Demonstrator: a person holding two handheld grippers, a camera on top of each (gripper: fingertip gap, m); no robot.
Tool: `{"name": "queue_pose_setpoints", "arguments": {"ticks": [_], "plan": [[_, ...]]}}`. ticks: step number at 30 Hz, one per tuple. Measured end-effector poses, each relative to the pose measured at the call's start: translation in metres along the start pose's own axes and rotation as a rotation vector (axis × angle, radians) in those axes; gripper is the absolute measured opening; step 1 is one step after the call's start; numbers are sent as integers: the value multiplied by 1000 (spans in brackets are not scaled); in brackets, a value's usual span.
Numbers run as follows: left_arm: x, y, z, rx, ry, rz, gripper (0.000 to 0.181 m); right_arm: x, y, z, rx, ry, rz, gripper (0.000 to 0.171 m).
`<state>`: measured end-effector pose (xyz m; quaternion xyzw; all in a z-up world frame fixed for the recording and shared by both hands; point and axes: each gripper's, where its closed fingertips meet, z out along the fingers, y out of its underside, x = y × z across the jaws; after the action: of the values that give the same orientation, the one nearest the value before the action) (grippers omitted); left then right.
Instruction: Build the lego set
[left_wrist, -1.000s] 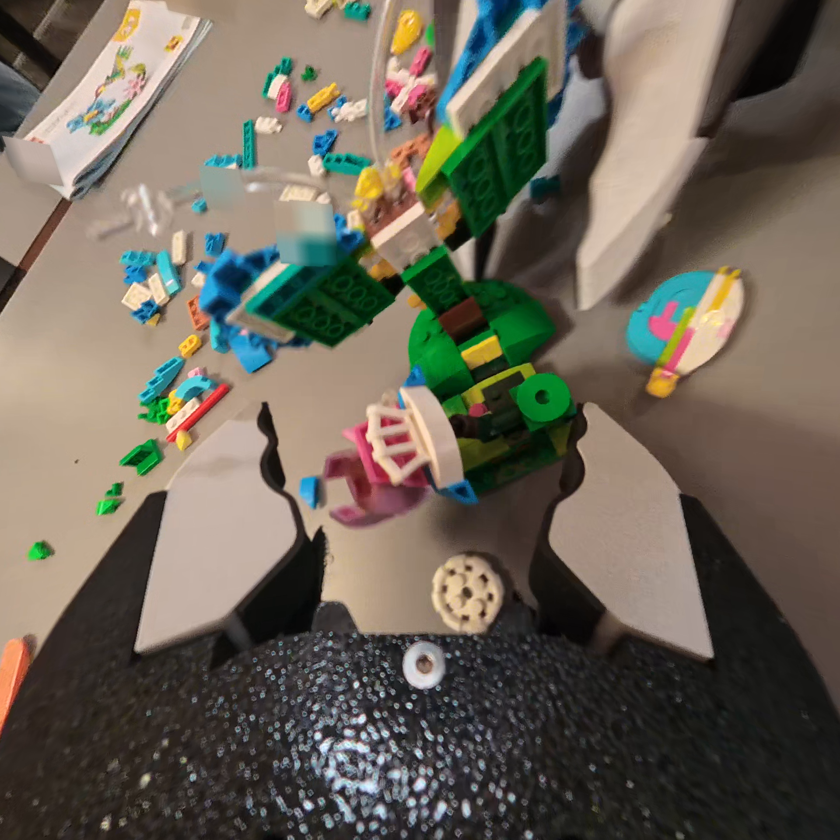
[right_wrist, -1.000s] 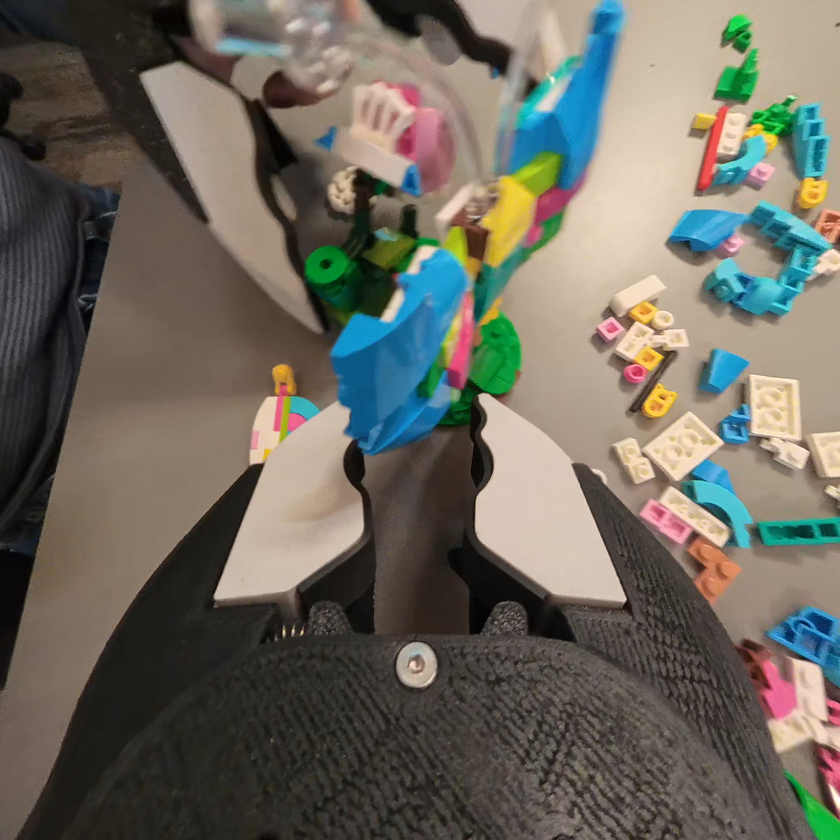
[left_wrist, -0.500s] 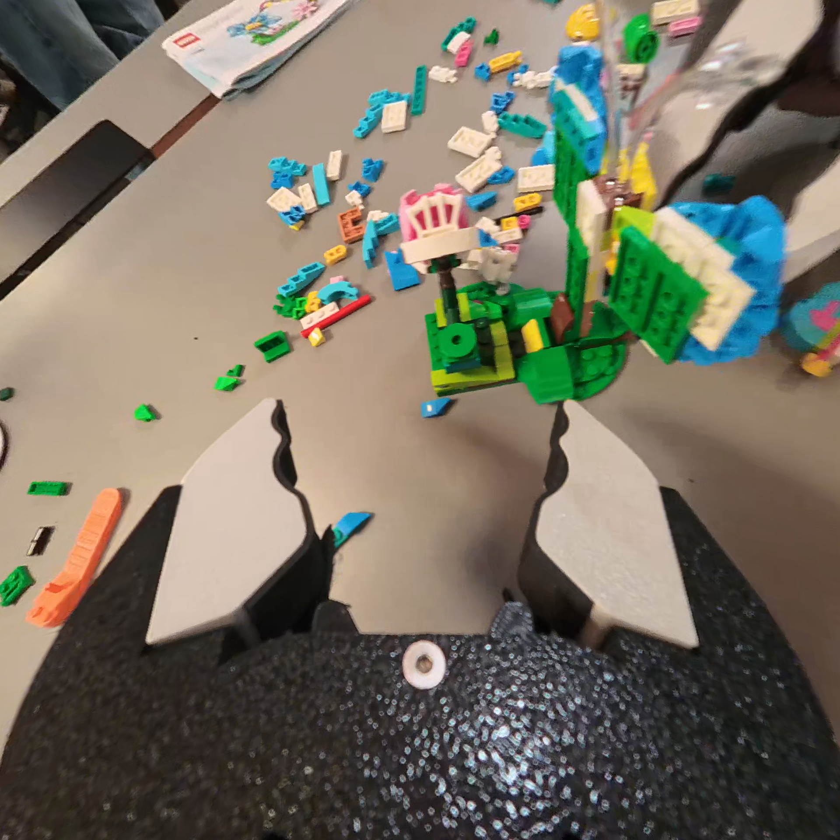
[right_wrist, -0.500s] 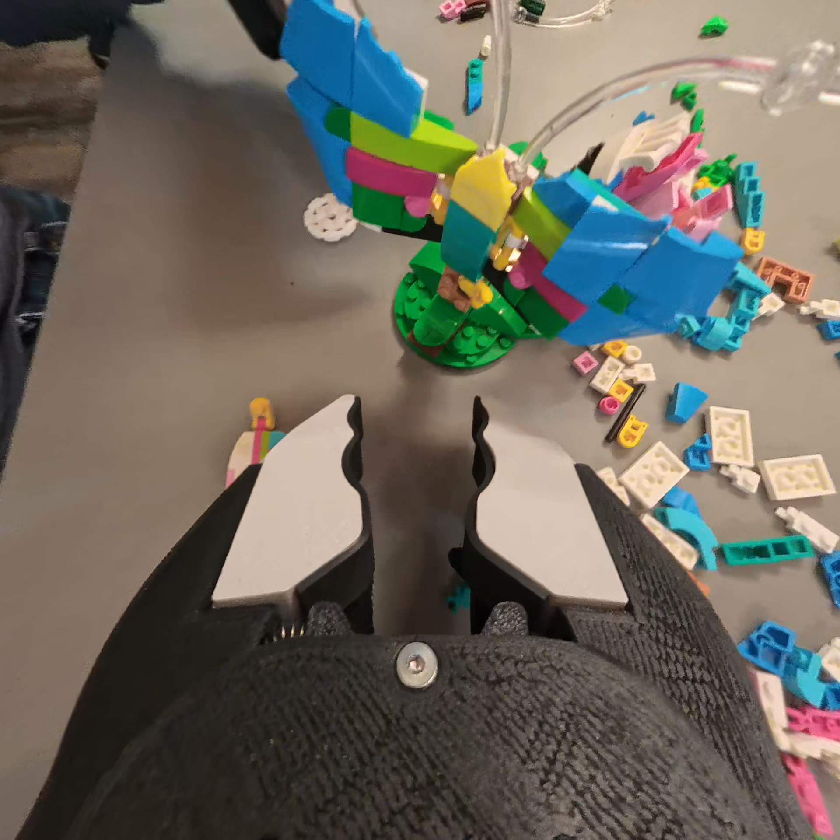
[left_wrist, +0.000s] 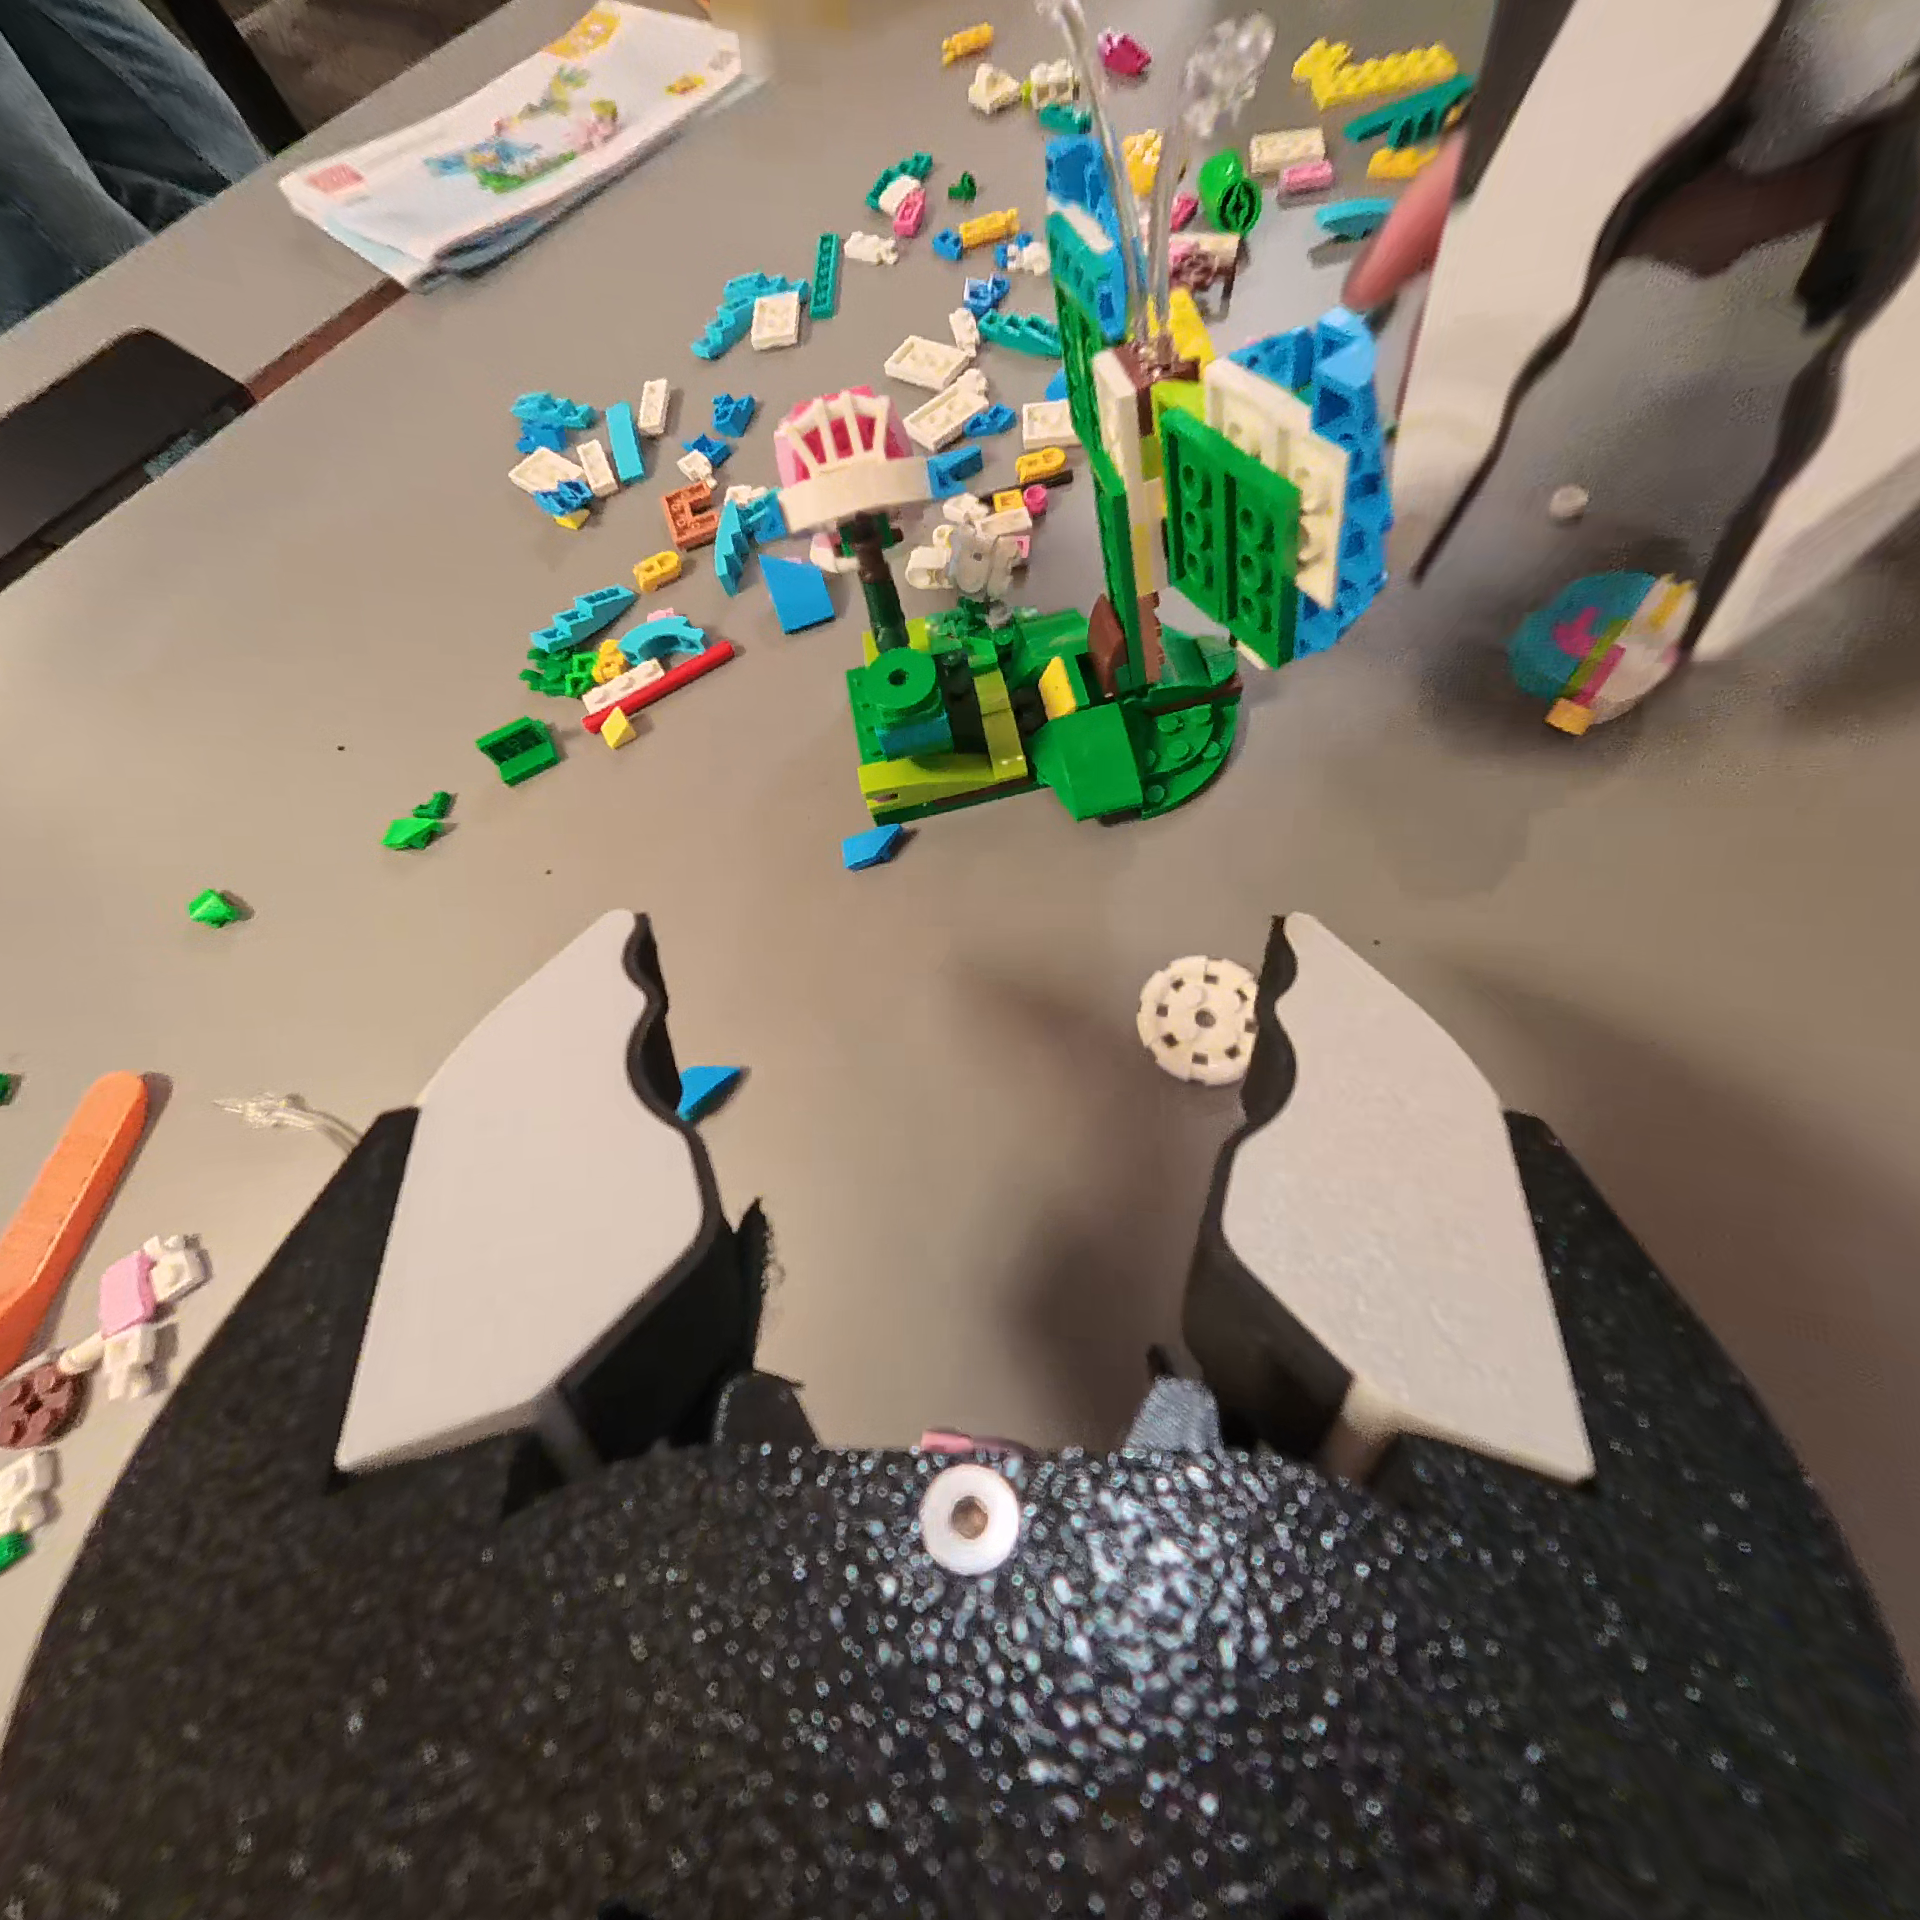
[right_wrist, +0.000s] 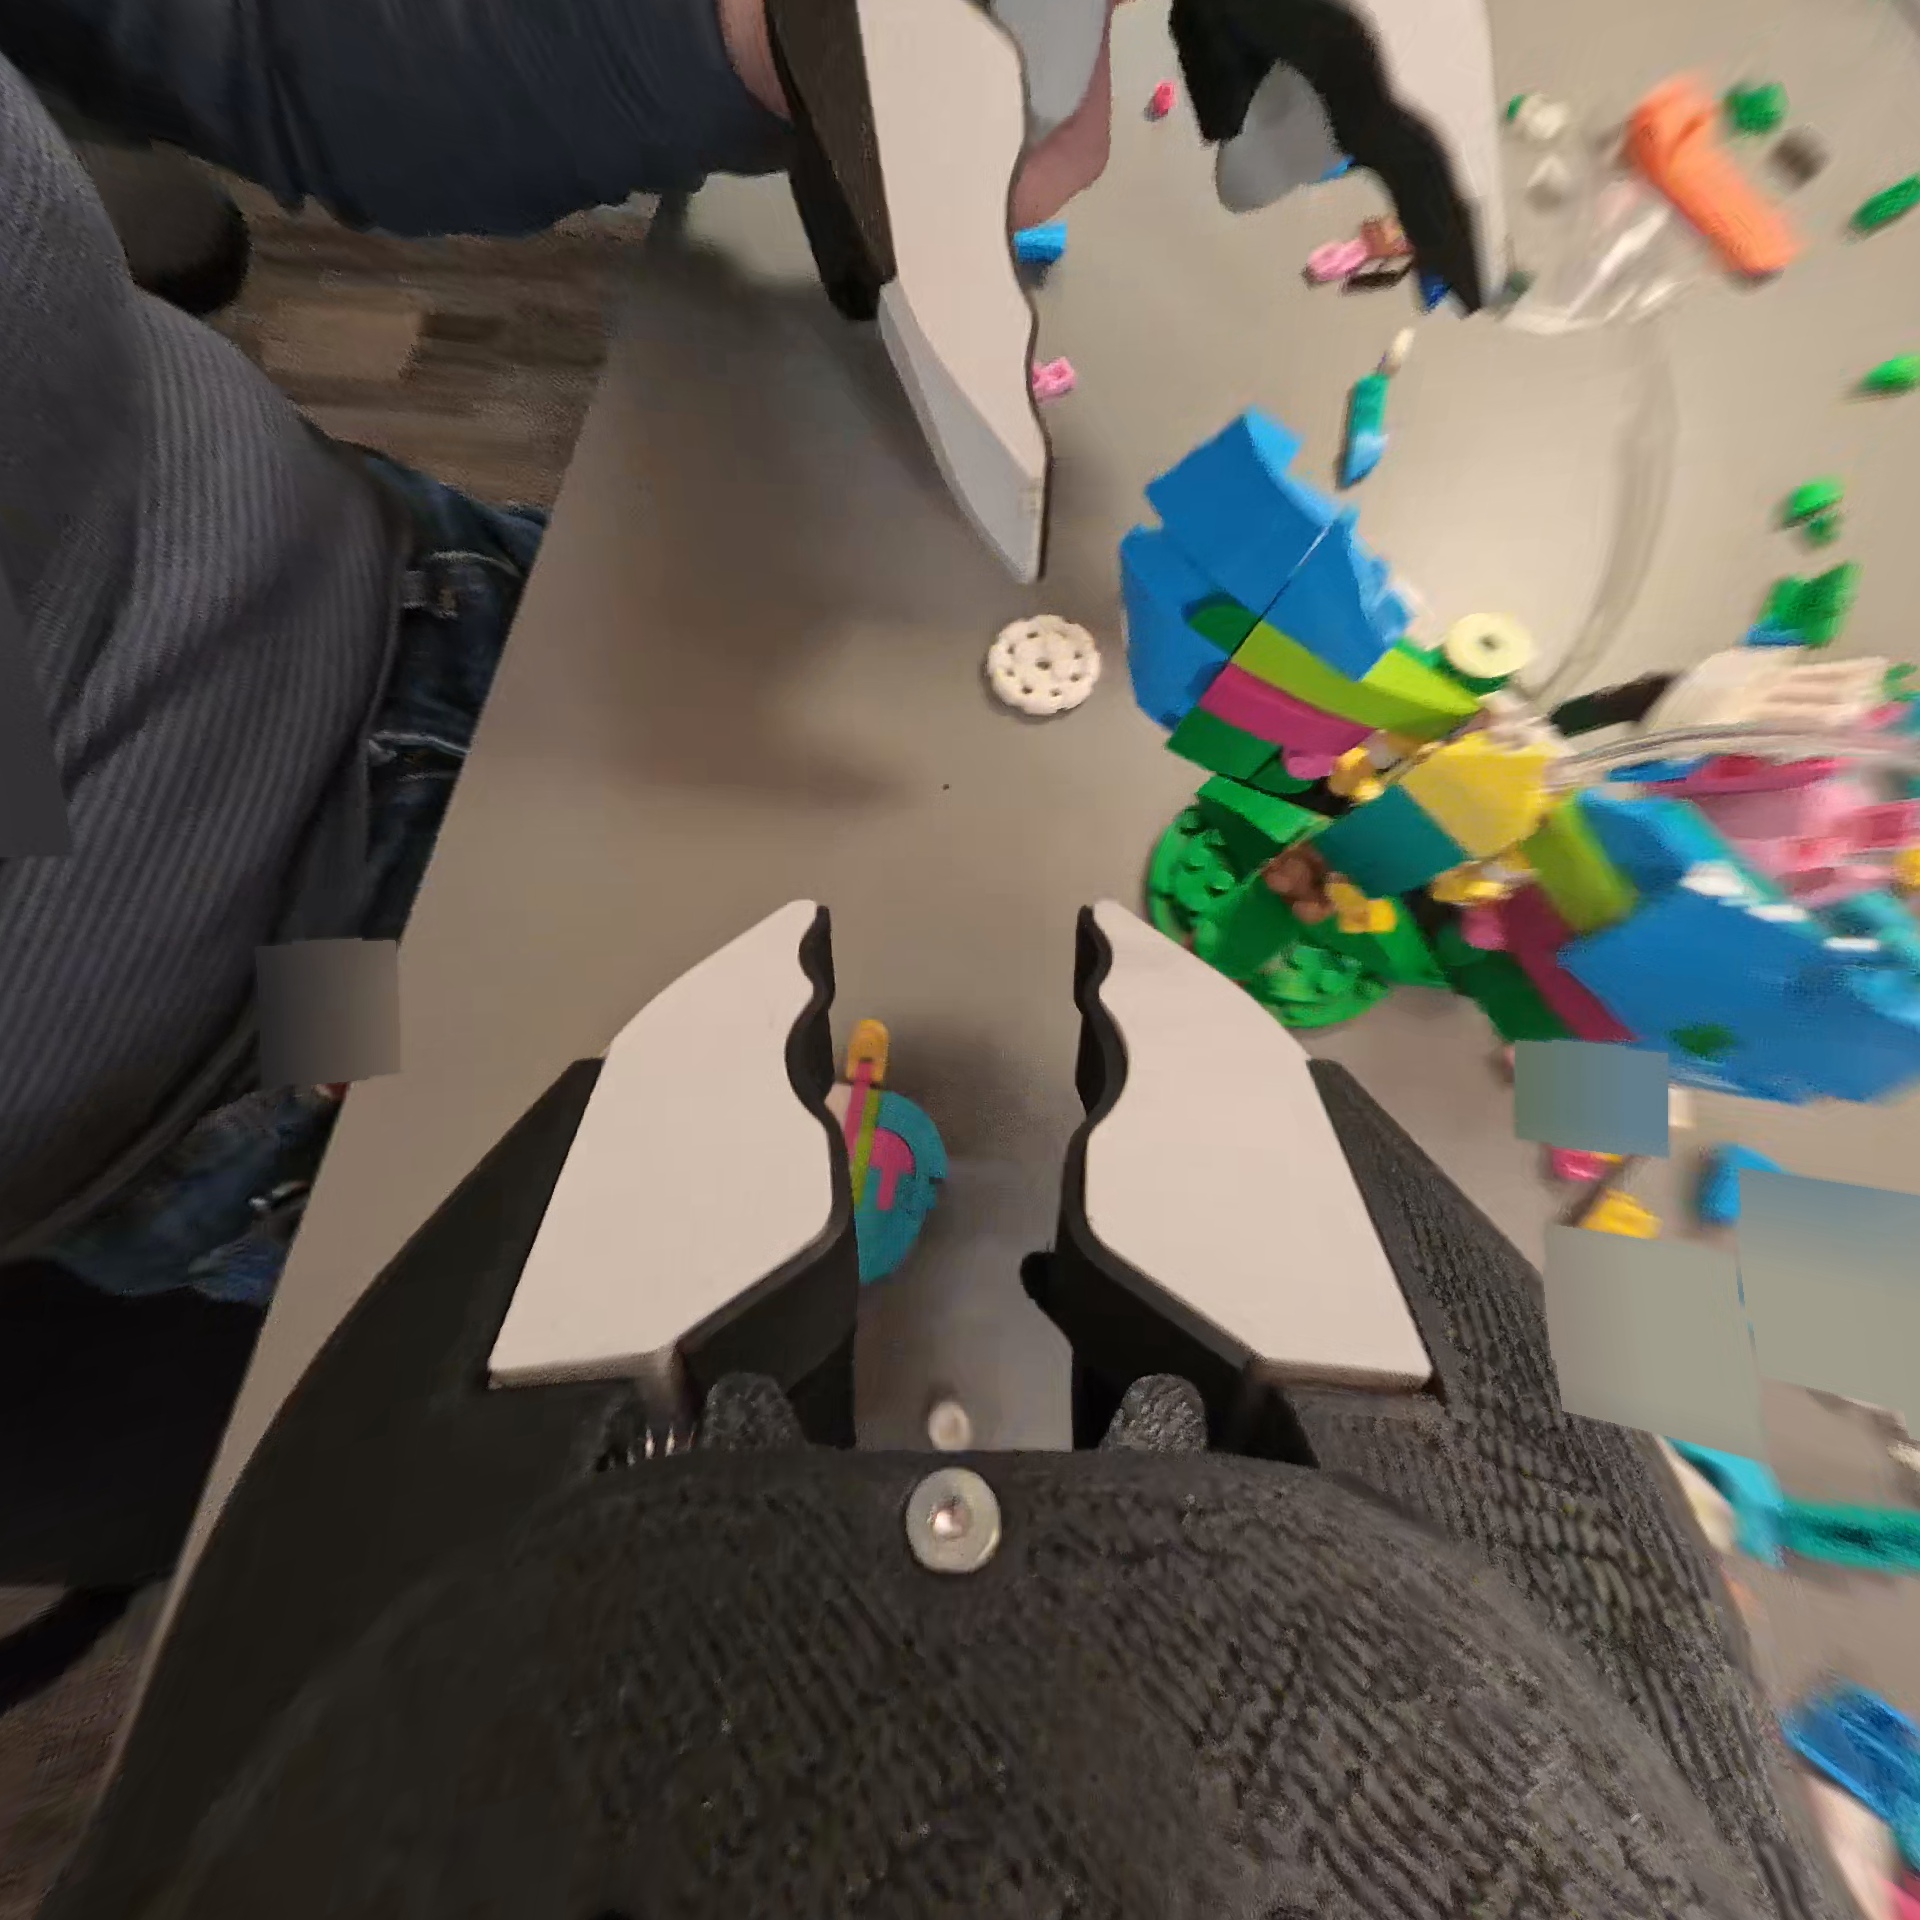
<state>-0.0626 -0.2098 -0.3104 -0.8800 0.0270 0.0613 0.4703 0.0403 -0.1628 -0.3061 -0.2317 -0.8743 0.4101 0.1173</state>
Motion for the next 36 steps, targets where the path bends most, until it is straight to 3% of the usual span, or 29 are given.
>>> {"name": "queue_pose_setpoints", "arguments": {"ticks": [4, 7, 12, 15, 20, 25, 33, 36], "plan": [[-11, -5, -8, 95, -51, 9, 105, 28, -32, -35, -79, 192, -229, 47], [-16, -7, -10, 143, -54, -18, 106, 46, -45, -34, -272, 181, -342, 67], [-20, -9, -15, 203, -60, -22, 104, 66, -31, -17, -617, 64, -529, 69], [-21, -8, -16, 216, -52, -34, 104, 70, -21, -9, -744, -13, -563, 56], [-18, -7, -15, 221, -23, -47, 104, 74, -15, -1, -808, -57, -570, 27], [-14, -4, -12, 208, 0, -47, 104, 74, -12, -3, -850, -79, -428, 19], [-12, -6, -14, 225, 9, -59, 104, 86, -18, 3, -840, -47, 40, 17], [-11, -5, -14, 226, 13, -68, 105, 92, -22, 3, -804, -3, 33, 33]]}}
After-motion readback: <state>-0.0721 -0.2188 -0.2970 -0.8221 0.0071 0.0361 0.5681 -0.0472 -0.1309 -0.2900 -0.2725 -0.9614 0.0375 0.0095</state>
